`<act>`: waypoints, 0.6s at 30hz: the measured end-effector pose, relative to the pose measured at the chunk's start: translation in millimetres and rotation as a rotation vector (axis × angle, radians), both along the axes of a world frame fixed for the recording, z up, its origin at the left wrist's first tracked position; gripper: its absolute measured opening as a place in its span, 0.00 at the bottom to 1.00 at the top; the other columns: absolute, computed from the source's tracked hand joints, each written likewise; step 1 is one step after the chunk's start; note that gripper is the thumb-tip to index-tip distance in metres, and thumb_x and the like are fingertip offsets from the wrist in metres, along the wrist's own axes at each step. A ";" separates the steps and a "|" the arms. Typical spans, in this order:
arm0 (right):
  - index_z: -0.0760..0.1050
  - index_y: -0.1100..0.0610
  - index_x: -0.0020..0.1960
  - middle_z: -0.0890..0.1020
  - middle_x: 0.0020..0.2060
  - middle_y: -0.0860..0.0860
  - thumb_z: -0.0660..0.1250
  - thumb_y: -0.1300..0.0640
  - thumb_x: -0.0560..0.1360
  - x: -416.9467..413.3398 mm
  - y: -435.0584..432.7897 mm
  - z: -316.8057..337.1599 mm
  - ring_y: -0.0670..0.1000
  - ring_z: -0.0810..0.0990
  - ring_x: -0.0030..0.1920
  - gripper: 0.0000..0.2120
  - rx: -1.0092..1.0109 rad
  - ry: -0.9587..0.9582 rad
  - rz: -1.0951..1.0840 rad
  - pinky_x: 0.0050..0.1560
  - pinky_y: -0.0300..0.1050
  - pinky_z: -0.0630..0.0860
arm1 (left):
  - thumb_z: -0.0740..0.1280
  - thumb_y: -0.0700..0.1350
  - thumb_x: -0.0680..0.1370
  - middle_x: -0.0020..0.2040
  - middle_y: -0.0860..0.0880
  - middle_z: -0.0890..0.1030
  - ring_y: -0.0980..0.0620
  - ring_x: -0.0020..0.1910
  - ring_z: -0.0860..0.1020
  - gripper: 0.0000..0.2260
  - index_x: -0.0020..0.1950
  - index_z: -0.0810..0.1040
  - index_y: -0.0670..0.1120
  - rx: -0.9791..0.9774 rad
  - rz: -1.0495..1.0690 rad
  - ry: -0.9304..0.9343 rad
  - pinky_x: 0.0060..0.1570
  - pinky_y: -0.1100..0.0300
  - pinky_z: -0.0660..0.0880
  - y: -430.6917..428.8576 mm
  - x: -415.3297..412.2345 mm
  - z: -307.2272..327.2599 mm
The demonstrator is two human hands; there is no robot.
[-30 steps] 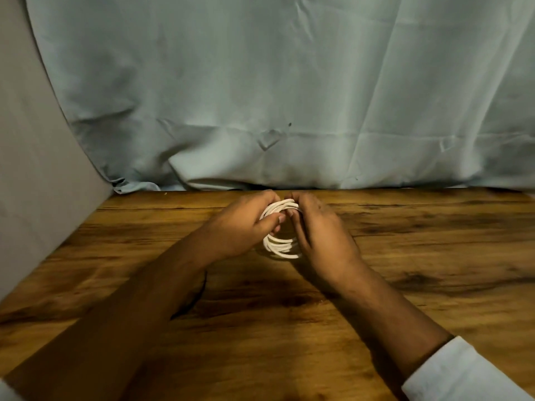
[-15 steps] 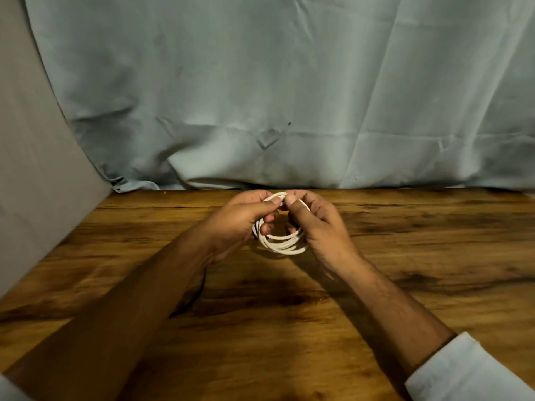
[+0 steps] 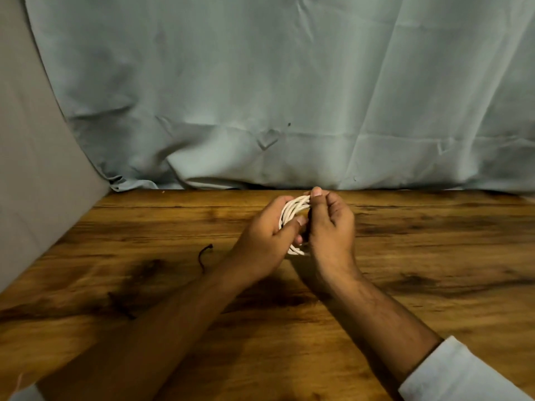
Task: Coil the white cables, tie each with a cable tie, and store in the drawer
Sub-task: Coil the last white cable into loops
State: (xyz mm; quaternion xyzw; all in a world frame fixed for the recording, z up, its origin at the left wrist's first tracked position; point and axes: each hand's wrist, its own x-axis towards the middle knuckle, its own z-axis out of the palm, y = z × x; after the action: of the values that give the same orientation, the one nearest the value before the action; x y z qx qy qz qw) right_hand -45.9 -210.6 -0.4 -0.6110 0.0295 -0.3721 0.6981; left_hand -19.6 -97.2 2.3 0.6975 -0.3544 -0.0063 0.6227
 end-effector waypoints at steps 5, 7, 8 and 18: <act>0.79 0.55 0.50 0.79 0.35 0.53 0.61 0.52 0.86 1.6 5.7 1.5 0.51 0.76 0.34 0.12 -0.043 -0.048 0.024 0.33 0.45 0.73 | 0.62 0.47 0.82 0.45 0.55 0.82 0.61 0.38 0.77 0.13 0.65 0.76 0.46 -0.088 0.080 -0.074 0.42 0.64 0.73 2.3 5.3 -2.1; 0.79 0.55 0.52 0.77 0.32 0.50 0.60 0.54 0.86 1.4 6.3 0.4 0.47 0.73 0.30 0.11 -0.043 -0.037 0.061 0.30 0.43 0.70 | 0.62 0.45 0.83 0.42 0.58 0.81 0.64 0.38 0.76 0.10 0.63 0.77 0.45 -0.095 0.080 -0.085 0.42 0.67 0.71 5.1 10.2 -1.7; 0.79 0.56 0.53 0.76 0.30 0.50 0.59 0.56 0.87 0.6 6.9 0.5 0.46 0.71 0.28 0.11 -0.025 -0.021 0.098 0.28 0.42 0.70 | 0.62 0.45 0.83 0.41 0.58 0.81 0.63 0.38 0.76 0.10 0.61 0.77 0.44 -0.103 0.058 -0.065 0.41 0.67 0.70 6.4 11.9 -0.9; 0.77 0.50 0.58 0.85 0.45 0.44 0.63 0.45 0.84 -8.3 -27.3 3.8 0.45 0.84 0.45 0.10 -0.857 0.249 0.162 0.46 0.52 0.81 | 0.62 0.48 0.81 0.35 0.58 0.78 0.60 0.33 0.72 0.10 0.58 0.77 0.45 0.040 -0.022 -0.034 0.36 0.63 0.70 31.3 38.2 -2.1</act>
State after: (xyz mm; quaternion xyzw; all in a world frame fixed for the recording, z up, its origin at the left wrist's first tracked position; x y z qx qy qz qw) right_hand -54.2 -237.9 3.3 -0.8853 -0.0911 -0.2185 0.4002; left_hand 18.6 -65.9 0.2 0.7059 -0.3724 -0.0085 0.6024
